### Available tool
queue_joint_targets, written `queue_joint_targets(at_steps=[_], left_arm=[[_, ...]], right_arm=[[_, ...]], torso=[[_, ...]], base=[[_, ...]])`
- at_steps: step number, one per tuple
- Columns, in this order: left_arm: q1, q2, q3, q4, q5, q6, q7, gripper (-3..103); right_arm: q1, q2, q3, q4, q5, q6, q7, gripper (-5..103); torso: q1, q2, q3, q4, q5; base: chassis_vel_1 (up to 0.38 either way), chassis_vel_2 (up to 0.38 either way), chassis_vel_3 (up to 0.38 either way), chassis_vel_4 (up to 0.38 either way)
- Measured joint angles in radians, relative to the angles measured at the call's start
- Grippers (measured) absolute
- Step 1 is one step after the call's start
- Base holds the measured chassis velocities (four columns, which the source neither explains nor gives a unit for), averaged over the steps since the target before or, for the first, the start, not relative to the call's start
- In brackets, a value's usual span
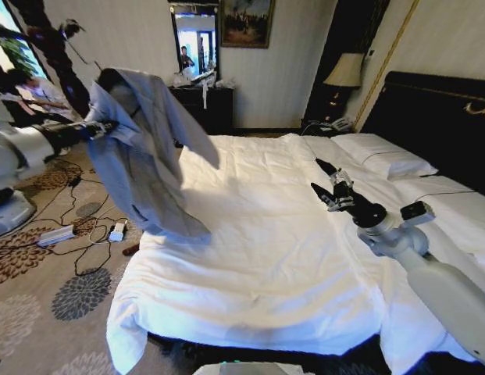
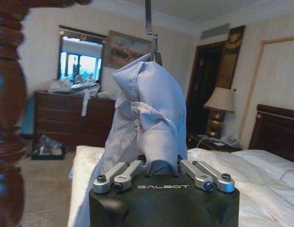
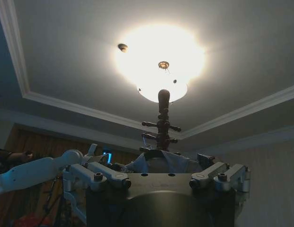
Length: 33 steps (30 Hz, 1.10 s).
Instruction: Pick up the clothes from the bed and hang them on the clothes hanger.
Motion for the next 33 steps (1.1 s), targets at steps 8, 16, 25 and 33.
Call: queue_joint_targets(at_steps=[8,16,25,33], left_arm=[[-0.268,-0.028,0.185,0.106,-0.059,0.058,-0.063,18],[-0.541,-0.102,0.381,0.239,-0.072,0.07,-0.077,18],[-0.689,-0.212,0.519,0.403,-0.062,0.103,-0.127,18],[-0.776,-0.323,0.567,0.554,-0.039,0.127,-0.169,18]], right_arm=[[-0.016,-0.002,0.014,0.009,-0.012,0.005,-0.02,100],[-0.024,0.001,0.021,0.007,-0.023,0.013,-0.04,100],[-0.028,0.004,0.028,-0.015,-0.028,0.025,-0.065,100],[-0.028,0.011,0.027,-0.041,-0.037,0.034,-0.084,100]], torso=[[0.0,0.0,0.0,-0.0004,0.0001],[0.0,0.0,0.0,-0.0001,0.0003],[0.0,0.0,0.0,0.0,0.0001],[0.0,0.0,0.0,-0.0004,0.0003]], base=[[0.0,0.0,0.0,0.0],[0.0,0.0,0.0,0.0],[0.0,0.0,0.0,0.0],[0.0,0.0,0.0,0.0]])
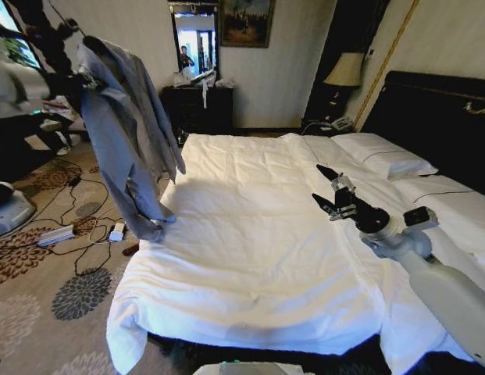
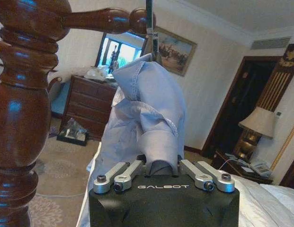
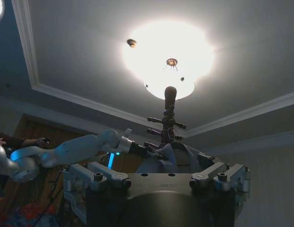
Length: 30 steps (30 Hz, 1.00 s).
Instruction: Pick up the clothes from the bed and hang them on the clothes hanger.
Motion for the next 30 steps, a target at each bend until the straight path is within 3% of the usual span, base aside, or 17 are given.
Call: queue_joint_targets(at_steps=[10,30], left_arm=[[0.002,-0.035,-0.007,0.054,0.031,0.0,-0.018,18],[0.098,-0.002,-0.044,0.0,0.041,-0.003,-0.01,18]], right_arm=[[-0.002,0.001,0.0,-0.023,-0.005,0.01,-0.017,100],[-0.023,0.018,-0.004,-0.023,-0.026,0.015,-0.025,100]], torso=[[0.0,0.0,0.0,0.0003,-0.0004],[0.0,0.0,0.0,-0.0001,0.0003]], base=[[0.0,0.0,0.0,0.0],[0.0,0.0,0.0,0.0]])
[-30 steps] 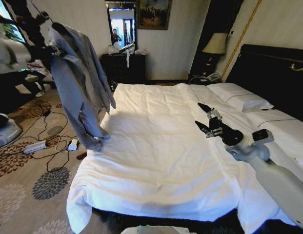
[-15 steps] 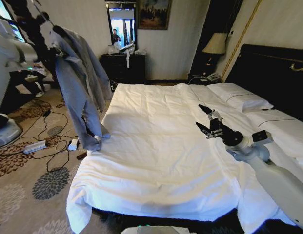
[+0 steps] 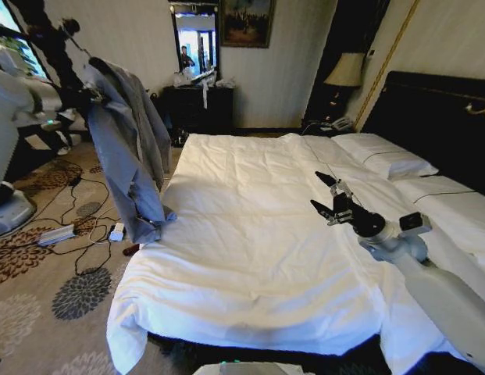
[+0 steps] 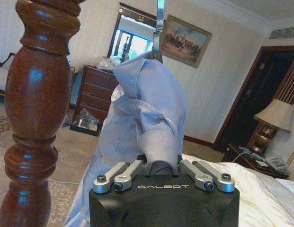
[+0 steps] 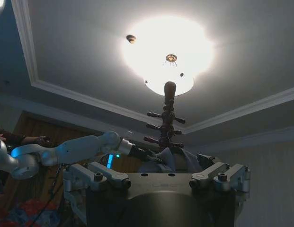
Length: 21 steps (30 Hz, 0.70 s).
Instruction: Pick up the clothes from the bed and hang them on the clothes hanger.
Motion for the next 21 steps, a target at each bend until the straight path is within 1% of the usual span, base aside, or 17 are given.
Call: queue_joint_targets(at_steps=[4,6,8,9,10,11,13,15,17,18,19,20,21], left_arm=[[0.012,0.009,-0.005,-0.011,0.005,-0.001,0.002,18],[0.02,0.016,-0.01,-0.019,0.02,-0.006,0.014,18],[0.039,0.028,-0.022,-0.031,0.067,-0.037,0.047,16],[0.051,0.037,-0.03,-0.041,0.089,-0.056,0.064,22],[0.051,0.037,-0.03,-0.041,0.089,-0.056,0.064,22],[0.063,0.045,-0.038,-0.051,0.106,-0.071,0.076,22],[0.099,0.072,-0.066,-0.082,0.147,-0.108,0.102,32],[0.157,0.108,-0.127,-0.132,0.161,-0.13,0.111,43],[0.172,0.118,-0.144,-0.145,0.162,-0.134,0.112,43],[0.217,0.147,-0.189,-0.187,0.163,-0.15,0.115,54],[0.245,0.167,-0.213,-0.214,0.163,-0.16,0.119,59],[0.273,0.191,-0.233,-0.244,0.162,-0.175,0.128,59],[0.273,0.191,-0.233,-0.244,0.162,-0.175,0.128,59]], right_arm=[[-0.008,-0.004,0.009,0.006,0.0,0.002,-0.001,100],[-0.01,-0.006,0.011,0.009,0.001,0.002,-0.001,100],[-0.011,-0.007,0.012,0.012,0.001,0.002,-0.001,100],[-0.011,-0.007,0.012,0.013,0.001,0.002,-0.001,100],[-0.011,-0.007,0.012,0.013,0.001,0.002,-0.001,100],[-0.011,-0.007,0.012,0.013,0.001,0.002,-0.001,100],[-0.011,-0.006,0.011,0.014,0.001,0.002,-0.001,100],[-0.01,-0.004,0.01,0.014,0.0,0.002,0.001,100],[-0.01,-0.004,0.01,0.014,0.0,0.002,0.001,100],[-0.012,-0.003,0.01,0.015,0.002,0.002,0.004,100],[-0.014,-0.002,0.01,0.017,0.003,0.001,0.013,100],[-0.017,-0.001,0.01,0.021,0.007,0.001,0.032,100],[-0.017,-0.001,0.01,0.021,0.007,0.001,0.032,100]], torso=[[0.0,0.0,0.0,0.0001,-0.0003],[0.0,0.0,0.0,0.0003,-0.0003],[0.0,0.0,0.0,0.0001,-0.0004],[0.0,0.0,0.0,0.0001,-0.0007],[0.0,0.0,0.0,0.0001,-0.0007],[0.0,0.0,0.0,0.0002,-0.0007],[0.0,0.0,0.0,0.0003,-0.0008],[0.0,0.0,0.0,0.0004,-0.0006],[0.0,0.0,0.0,0.0004,-0.0008],[0.0,0.0,0.0,0.0004,-0.0007],[0.0,0.0,0.0,0.0005,-0.0007],[0.0,0.0,0.0,0.0003,-0.0007],[0.0,0.0,0.0,0.0003,-0.0007]], base=[[0.0,0.0,0.0,0.0],[0.0,0.0,0.0,0.0],[0.0,0.0,0.0,0.0],[0.0,0.0,0.0,0.0],[0.0,0.0,0.0,0.0],[0.0,0.0,0.0,0.0],[0.0,0.0,0.0,0.0],[0.0,0.0,0.0,0.0],[0.0,0.0,0.0,0.0],[0.0,0.0,0.0,0.0],[0.0,0.0,0.0,0.0],[0.0,0.0,0.0,0.0],[0.0,0.0,0.0,0.0]])
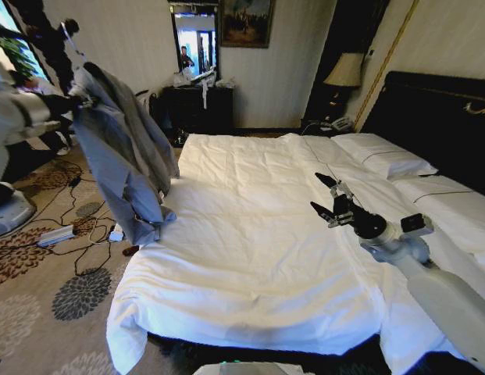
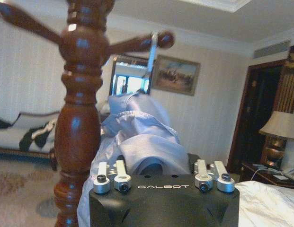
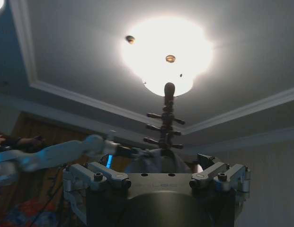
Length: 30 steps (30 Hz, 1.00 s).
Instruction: Pick up the clothes from the bed and hang them on the clothes hanger.
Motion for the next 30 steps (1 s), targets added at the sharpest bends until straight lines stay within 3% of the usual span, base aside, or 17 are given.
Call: queue_joint_targets(at_steps=[2,4,6,7,9,11,12,15,19,27,30], left_arm=[[0.052,0.038,-0.038,-0.043,0.002,-0.03,0.021,64],[0.154,0.109,-0.099,-0.112,0.001,-0.098,0.056,81],[0.176,0.127,-0.11,-0.126,0.0,-0.116,0.063,81],[0.231,0.169,-0.138,-0.149,-0.002,-0.167,0.086,92],[0.25,0.181,-0.149,-0.155,-0.003,-0.18,0.096,92],[0.33,0.219,-0.222,-0.174,-0.009,-0.207,0.13,98],[0.33,0.219,-0.222,-0.174,-0.009,-0.207,0.13,98],[0.464,0.26,-0.366,-0.197,-0.016,-0.216,0.149,100],[0.52,0.277,-0.426,-0.221,-0.015,-0.212,0.137,100],[0.533,0.281,-0.45,-0.256,-0.007,-0.195,0.054,100],[0.53,0.28,-0.441,-0.257,0.007,-0.148,-0.001,100]], right_arm=[[-0.003,0.001,0.0,0.007,0.014,-0.003,0.037,100],[-0.003,0.005,0.0,0.022,0.043,-0.01,0.13,100],[-0.002,0.007,0.0,0.025,0.047,-0.012,0.147,100],[0.0,0.013,-0.001,0.029,0.05,-0.015,0.18,100],[0.001,0.014,-0.001,0.03,0.05,-0.016,0.185,100],[-0.001,0.024,-0.004,0.037,0.045,-0.019,0.194,100],[-0.001,0.024,-0.004,0.037,0.045,-0.019,0.194,100],[-0.017,0.041,-0.006,0.053,0.023,-0.02,0.192,100],[-0.037,0.048,0.003,0.065,0.016,-0.021,0.189,100],[-0.071,0.043,0.026,0.078,0.015,-0.02,0.188,100],[-0.073,0.043,0.026,0.086,0.014,-0.02,0.188,100]], torso=[[0.0,0.0,0.0,-0.0003,0.0004],[0.0,0.0,0.0,0.0003,-0.0001],[0.0,0.0,0.0,0.0003,-0.0002],[0.0,0.0,0.0,0.0004,0.0002],[0.0,0.0,0.0,0.0003,0.0001],[0.0,0.0,0.0,-0.0002,0.0002],[0.0,0.0,0.0,-0.0002,0.0002],[0.0,0.0,0.0,0.0,0.0004],[0.0,0.0,0.0,0.0,0.0001],[0.0,0.0,0.0,-0.0003,0.0003],[0.0,0.0,0.0,0.0002,0.0002]], base=[[0.0,0.0,0.0,0.0],[0.0,0.0,0.0,0.0],[0.0,0.0,0.0,0.0],[0.0,0.0,0.0,0.0],[0.0,0.0,0.0,0.0],[0.0,0.0,0.0,0.0],[0.0,0.0,0.0,0.0],[0.0,0.0,0.0,0.0],[0.0,0.0,0.0,0.0],[0.0,0.0,0.0,0.0],[0.0,0.0,0.0,0.0]])
